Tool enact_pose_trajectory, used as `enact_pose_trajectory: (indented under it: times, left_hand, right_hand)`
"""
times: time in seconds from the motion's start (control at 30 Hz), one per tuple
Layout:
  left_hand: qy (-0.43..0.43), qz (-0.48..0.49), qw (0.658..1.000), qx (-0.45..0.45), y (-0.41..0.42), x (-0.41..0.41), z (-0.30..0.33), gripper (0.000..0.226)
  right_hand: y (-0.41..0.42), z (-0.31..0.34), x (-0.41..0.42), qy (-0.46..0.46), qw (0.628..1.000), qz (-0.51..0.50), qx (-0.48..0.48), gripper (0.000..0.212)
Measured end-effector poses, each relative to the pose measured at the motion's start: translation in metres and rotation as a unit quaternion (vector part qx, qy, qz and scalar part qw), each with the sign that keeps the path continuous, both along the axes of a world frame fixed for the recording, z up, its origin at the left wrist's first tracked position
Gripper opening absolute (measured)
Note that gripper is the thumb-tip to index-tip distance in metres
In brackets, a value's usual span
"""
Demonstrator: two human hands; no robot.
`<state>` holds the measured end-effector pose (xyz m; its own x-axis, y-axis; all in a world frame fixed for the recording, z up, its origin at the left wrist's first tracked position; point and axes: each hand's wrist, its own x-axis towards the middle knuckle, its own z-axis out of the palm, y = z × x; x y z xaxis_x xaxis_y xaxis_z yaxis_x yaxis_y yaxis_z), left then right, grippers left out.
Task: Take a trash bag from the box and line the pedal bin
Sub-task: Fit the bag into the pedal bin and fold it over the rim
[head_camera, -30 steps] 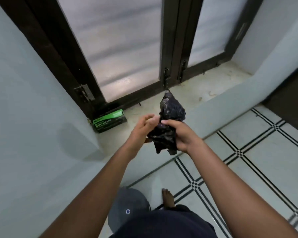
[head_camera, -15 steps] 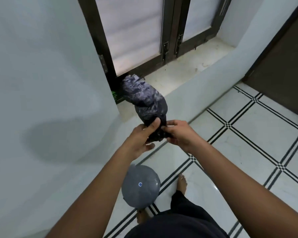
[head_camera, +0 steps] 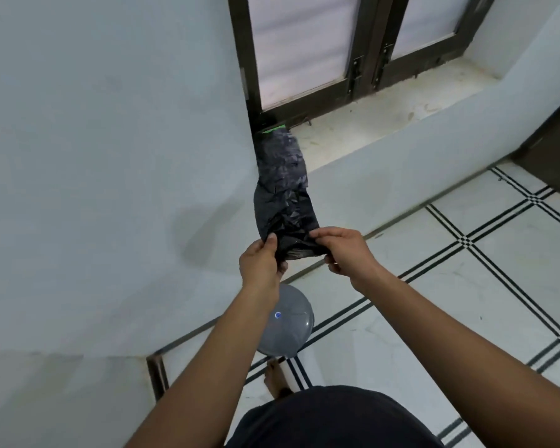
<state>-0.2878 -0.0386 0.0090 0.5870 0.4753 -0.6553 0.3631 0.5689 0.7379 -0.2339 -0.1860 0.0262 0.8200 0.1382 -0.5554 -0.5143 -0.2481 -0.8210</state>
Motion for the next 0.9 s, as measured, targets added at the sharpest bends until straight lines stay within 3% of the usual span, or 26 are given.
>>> enact_pose_trajectory:
  times: [0.13,0.23,0.3,0.4,0.5,0.57,0.63,0.7,0.8,0.83,0.9]
  left_hand:
    - [0.030,-0.016,0.985,0.168,-0.020,-0.019,-0.004,0.031]
    - [0.041,-0.024,0.964,0.260,-0.043,-0.036,0.010,0.034]
    - [0.046,-0.004,0.965,0.260,-0.056,-0.047,0.015,0.038]
    - [0.060,-0.004,0.972,0.225,-0.059,-0.070,0.013,0.049]
    - [0.010,0.028,0.998,0.058,-0.061,-0.104,0.017,0.037]
    - [-0.044,0.032,0.998,-0.033,-0.064,-0.125,0.023,0.036]
    - [-0.059,-0.039,0.997,0.007,-0.070,-0.146,0.030,0.044]
    - [0.001,-0.098,0.987,0.128,-0.078,-0.161,0.041,0.043]
    - [0.068,-0.003,0.972,0.224,-0.086,-0.169,0.047,0.026]
    - [0.067,0.033,0.972,0.223,-0.087,-0.171,0.047,0.029]
    - [0.019,0.104,0.986,0.125,-0.088,-0.173,0.049,0.028]
  right_hand:
    - [-0.013,0.014,-0.016,0.034,0.992,0.119,-0.001,0.018]
    - [-0.027,0.026,-0.027,0.073,0.971,0.228,0.027,0.033]
    - [-0.035,0.027,-0.031,0.060,0.975,0.214,0.015,0.020]
    - [-0.048,0.022,-0.033,0.105,0.989,0.086,0.067,0.013]
    - [-0.061,0.024,-0.037,0.197,0.969,0.025,0.145,0.017]
    - [-0.066,0.025,-0.044,0.231,0.963,0.035,0.134,0.020]
    - [-0.069,0.026,-0.056,0.248,0.960,0.046,0.118,0.021]
    - [-0.070,0.032,-0.066,0.265,0.954,0.059,0.128,0.026]
    - [-0.076,0.040,-0.079,0.245,0.951,0.152,0.111,0.049]
    - [-0.080,0.040,-0.083,0.215,0.954,0.193,0.082,0.052]
    - [-0.089,0.034,-0.094,0.113,0.962,0.250,-0.004,0.042]
